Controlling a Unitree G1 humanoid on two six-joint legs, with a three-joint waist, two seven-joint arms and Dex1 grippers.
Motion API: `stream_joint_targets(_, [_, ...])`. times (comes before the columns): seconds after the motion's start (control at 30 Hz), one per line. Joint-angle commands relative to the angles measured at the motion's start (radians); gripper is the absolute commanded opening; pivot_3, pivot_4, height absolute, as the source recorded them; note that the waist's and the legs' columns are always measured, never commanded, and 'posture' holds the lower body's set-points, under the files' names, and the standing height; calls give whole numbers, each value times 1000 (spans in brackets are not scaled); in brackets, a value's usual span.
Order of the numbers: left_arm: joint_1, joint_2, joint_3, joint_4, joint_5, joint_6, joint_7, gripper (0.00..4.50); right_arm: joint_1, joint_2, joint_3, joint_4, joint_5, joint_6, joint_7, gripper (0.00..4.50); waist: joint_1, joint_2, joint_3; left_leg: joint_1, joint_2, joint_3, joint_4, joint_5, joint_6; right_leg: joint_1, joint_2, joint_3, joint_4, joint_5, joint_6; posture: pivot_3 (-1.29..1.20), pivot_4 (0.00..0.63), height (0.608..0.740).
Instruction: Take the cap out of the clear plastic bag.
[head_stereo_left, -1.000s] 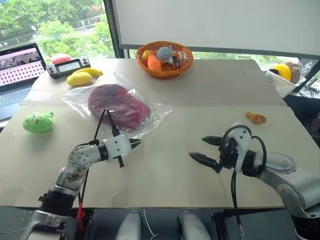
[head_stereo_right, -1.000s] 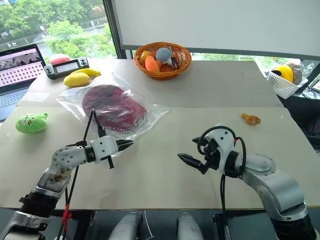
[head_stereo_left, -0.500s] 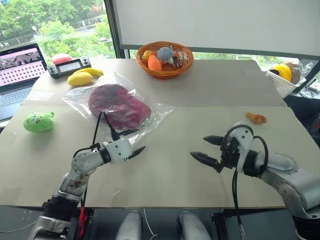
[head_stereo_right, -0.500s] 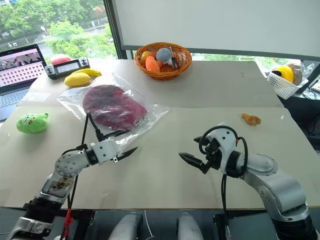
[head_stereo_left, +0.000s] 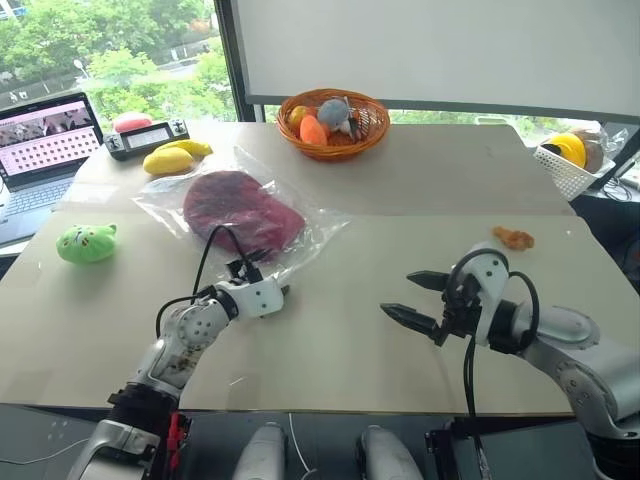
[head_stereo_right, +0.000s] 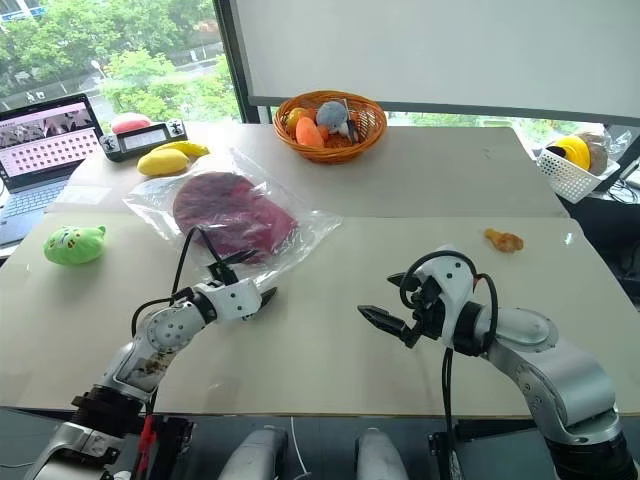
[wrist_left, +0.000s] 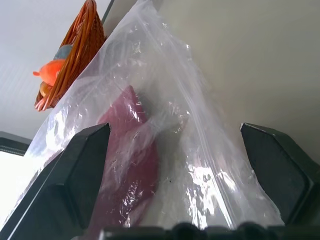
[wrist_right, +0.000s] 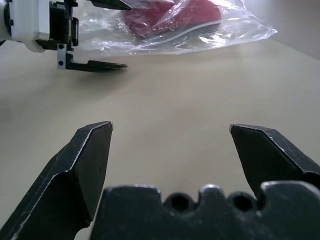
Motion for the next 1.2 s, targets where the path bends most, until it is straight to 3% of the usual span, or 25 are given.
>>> stream_joint_targets(0.03, [3, 15, -9, 36, 14, 31, -8, 4473, -5, -10, -36, -35, 11, 1, -6, 4500, 0, 0, 0, 0, 0, 0, 0, 0, 0, 0, 0, 0, 0, 0, 0, 0, 150, 733])
stream_joint_targets(0.17, [-5, 24, 5, 42, 1, 41, -13, 3323, -1, -11, -34, -37, 12, -2, -8, 4500, -1, 0, 0, -1, 0, 0, 0, 0, 0, -1, 0, 0, 0, 0, 0, 0, 150, 733])
stream_joint_targets(0.2, [-6, 22, 7, 42, -4, 44, -14, 2826, -1, -11, -34, -37, 12, -2, -8, 4500, -3, 0, 0, -2, 0, 0, 0, 0, 0, -1, 0, 0, 0, 0, 0, 0, 150, 733])
stream_joint_targets(0.47, [-7, 11, 5, 38, -15, 74, -16, 143, -8, -10, -27, -30, 10, -6, -9, 4500, -3, 1, -1, -2, 0, 0, 0, 0, 0, -2, 0, 0, 0, 0, 0, 0, 150, 733])
stream_joint_targets(0.67, [-4, 6, 53, 42, -94, 126, -50, 29, -4, -13, -30, -31, 9, -6, -7, 4500, -6, 2, -1, -2, 0, 0, 0, 0, 0, -2, 0, 0, 0, 0, 0, 0, 150, 733])
stream_joint_targets(0.93, [32, 176, 174, 160, -227, -141, -86, 29, -12, -12, -13, -11, -3, -17, 1, 4500, -28, 2, -1, -3, 1, 0, -3, 0, 0, -5, 1, 1, 0, 0, -1, 0, 150, 733])
stream_joint_targets(1.03, [27, 256, 223, 313, -235, -328, -61, 29, -28, -8, 3, 2, -7, -20, 10, 4500, -26, 0, 0, -4, 0, 0, -3, 0, 0, -5, 0, 1, -1, 0, -1, 0, 150, 733])
stream_joint_targets(1.2, [-23, 285, 237, 462, -310, -459, -127, 29, -58, 2, 34, 32, -22, -28, 29, 4500, -24, 0, 0, -4, 0, 1, -4, 0, 0, -5, 0, 1, -1, 0, -1, 0, 150, 733])
